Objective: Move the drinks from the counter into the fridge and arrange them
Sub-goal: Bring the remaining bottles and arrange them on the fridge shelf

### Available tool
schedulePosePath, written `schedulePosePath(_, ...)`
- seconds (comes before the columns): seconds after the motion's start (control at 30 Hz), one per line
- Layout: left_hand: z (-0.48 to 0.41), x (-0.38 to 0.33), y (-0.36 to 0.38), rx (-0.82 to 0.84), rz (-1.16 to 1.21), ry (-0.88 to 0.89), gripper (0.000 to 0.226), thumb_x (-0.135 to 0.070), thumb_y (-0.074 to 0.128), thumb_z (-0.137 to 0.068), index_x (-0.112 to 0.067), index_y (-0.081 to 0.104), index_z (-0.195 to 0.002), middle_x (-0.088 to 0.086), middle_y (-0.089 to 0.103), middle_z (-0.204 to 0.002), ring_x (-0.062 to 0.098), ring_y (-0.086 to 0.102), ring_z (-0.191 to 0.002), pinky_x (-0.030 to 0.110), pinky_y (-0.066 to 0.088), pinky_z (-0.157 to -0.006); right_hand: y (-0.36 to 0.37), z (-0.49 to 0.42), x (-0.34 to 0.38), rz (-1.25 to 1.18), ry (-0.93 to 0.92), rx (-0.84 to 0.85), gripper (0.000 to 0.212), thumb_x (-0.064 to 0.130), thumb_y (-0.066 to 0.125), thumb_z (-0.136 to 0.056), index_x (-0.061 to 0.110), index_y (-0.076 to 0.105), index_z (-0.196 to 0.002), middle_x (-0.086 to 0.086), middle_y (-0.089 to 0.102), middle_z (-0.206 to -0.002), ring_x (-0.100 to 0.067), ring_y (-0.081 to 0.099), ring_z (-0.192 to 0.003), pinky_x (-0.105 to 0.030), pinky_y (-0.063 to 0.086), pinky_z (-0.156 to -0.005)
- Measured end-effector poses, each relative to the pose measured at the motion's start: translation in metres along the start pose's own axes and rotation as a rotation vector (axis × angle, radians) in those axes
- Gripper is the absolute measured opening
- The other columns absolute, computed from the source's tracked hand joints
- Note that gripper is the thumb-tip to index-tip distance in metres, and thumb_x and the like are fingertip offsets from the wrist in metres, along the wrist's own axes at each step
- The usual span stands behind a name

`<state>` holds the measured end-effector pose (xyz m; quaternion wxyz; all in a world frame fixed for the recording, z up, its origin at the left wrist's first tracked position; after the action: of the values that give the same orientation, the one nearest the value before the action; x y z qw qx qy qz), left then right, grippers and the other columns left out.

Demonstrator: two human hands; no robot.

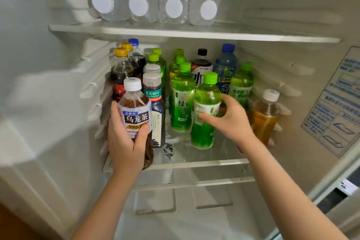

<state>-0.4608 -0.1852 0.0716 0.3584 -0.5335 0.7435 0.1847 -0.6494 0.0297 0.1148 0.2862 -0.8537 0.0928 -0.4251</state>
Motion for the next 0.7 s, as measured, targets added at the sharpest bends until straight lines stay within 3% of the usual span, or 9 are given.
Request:
schedulePosePath(0.07,0.001,-0.001,-0.001,-0.003,-0.006,0.014,0.079,-0.045,0.051,-0.081,-0.024,0.017,-0.149,0.003,0.037,-0.149,0.015,0.039,-0.134,0.026,0.031,-0.109,0.012,0.007,0.001,0.051,0.027,-0.028,0.057,0.054,0.075,-0.065,0.018,0.06,-0.107,0.001,0.062,-0.099,-0.013,0.056,-0.091,-0.028,0.048,-0.074)
schedulePosePath(0.13,0.001,-0.002,-0.002,0.006,-0.014,0.023,0.078,-0.046,0.051,-0.082,-0.026,0.017,-0.149,0.003,0.038,-0.149,0.015,0.039,-0.133,0.026,0.031,-0.109,0.026,0.013,-0.005,0.055,0.073,0.044,0.053,0.046,0.078,-0.067,0.018,0.057,-0.107,0.001,0.06,-0.101,-0.015,0.054,-0.096,-0.031,0.047,-0.079)
schedulePosePath(0.27,0.002,-0.004,-0.003,0.017,-0.018,0.035,0.076,-0.047,0.05,-0.084,-0.027,0.016,-0.149,0.003,0.039,-0.148,0.015,0.04,-0.132,0.031,0.033,-0.109,0.042,0.027,-0.02,0.013,0.103,0.246,0.065,0.014,0.077,-0.073,0.015,0.045,-0.129,0.012,0.05,-0.107,-0.008,0.049,-0.103,-0.017,0.036,-0.08)
schedulePosePath(0.6,0.003,-0.008,-0.003,0.036,-0.045,0.053,0.079,-0.046,0.048,-0.085,-0.014,0.018,-0.15,0.009,0.037,-0.149,0.019,0.039,-0.134,0.033,0.032,-0.111,0.061,0.024,-0.005,-0.021,0.034,0.203,0.056,0.019,0.078,-0.075,0.014,0.053,-0.124,0.005,0.061,-0.115,-0.005,0.051,-0.098,-0.018,0.038,-0.086)
schedulePosePath(0.7,0.002,-0.006,-0.004,0.039,-0.051,0.037,0.08,-0.046,0.048,-0.084,-0.013,0.018,-0.15,0.009,0.037,-0.149,0.021,0.039,-0.134,0.04,0.033,-0.111,0.067,0.021,-0.003,-0.012,0.036,0.181,0.059,0.022,0.079,-0.074,0.014,0.052,-0.126,0.005,0.061,-0.115,-0.003,0.05,-0.097,-0.015,0.036,-0.083)
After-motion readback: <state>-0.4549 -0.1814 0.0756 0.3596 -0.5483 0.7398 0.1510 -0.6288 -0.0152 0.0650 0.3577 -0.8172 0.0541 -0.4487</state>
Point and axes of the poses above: each hand's wrist, its own z-axis away from the middle knuckle, its own y-axis out of the palm, x = y × z, the point moved 9 cm from there along -z, towards the middle knuckle
